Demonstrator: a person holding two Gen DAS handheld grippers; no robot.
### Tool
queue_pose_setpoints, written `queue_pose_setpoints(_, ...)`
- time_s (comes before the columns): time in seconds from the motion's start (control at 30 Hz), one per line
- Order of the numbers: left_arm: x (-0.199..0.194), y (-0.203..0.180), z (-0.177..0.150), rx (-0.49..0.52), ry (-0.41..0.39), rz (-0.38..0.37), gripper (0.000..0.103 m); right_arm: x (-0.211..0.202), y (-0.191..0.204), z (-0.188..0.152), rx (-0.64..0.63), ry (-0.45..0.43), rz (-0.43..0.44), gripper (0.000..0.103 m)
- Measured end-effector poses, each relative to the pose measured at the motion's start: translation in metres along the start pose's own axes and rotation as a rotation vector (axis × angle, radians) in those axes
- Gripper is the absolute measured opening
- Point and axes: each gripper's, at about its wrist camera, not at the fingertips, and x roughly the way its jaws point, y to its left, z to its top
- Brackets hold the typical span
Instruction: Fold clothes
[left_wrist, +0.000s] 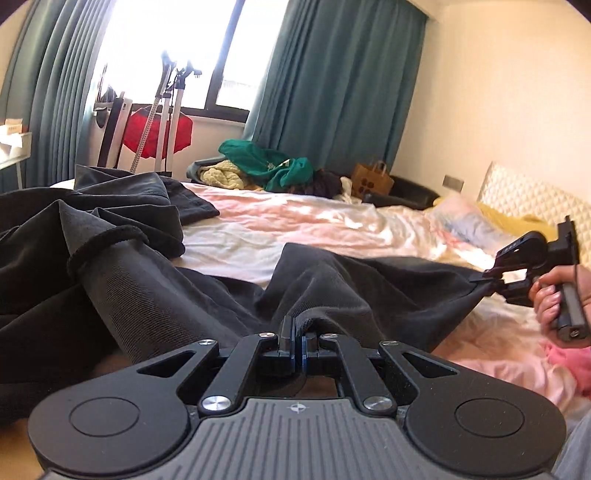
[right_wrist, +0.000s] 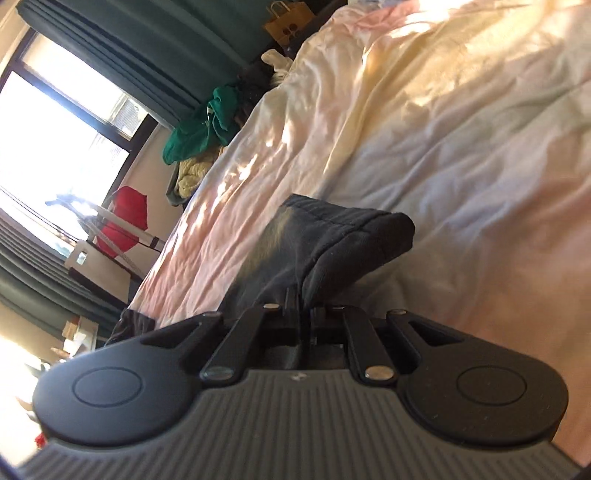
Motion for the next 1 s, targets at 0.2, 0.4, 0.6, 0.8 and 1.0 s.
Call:
queue_pose_setpoints(0.2,0.0,0.001,-0.005,-0.007,0.032,0.048,0.003,-0.002,-0.04,-0.002,0.239,0.038,0.069,0.012)
queue_pose_setpoints(0.4,-0.004,-0.001,-0.005,-0.012,0.043,0.07,0.003,0.018,-0.05,-0.005,0.334,0.057,0.142,0.051)
queue_pose_setpoints(0.6,-0.003,-0.002,-0.007,0.003,0.06,0.076,0.004,0.046,-0.031,0.004,0.219,0.035,0.128,0.035)
queue_pose_setpoints(0.8,-0.003,-0.003,-0.009,0.007,0.059,0.062,0.007,0.064,-0.022,0.013,0.17,-0.043,0.08,0.008)
queue_pose_setpoints(1.0,0.004,-0.016,-0.011,0.076,0.061,0.012,0.013,0.033,-0.016,0.037,0.074,-0.333,0.182,0.007)
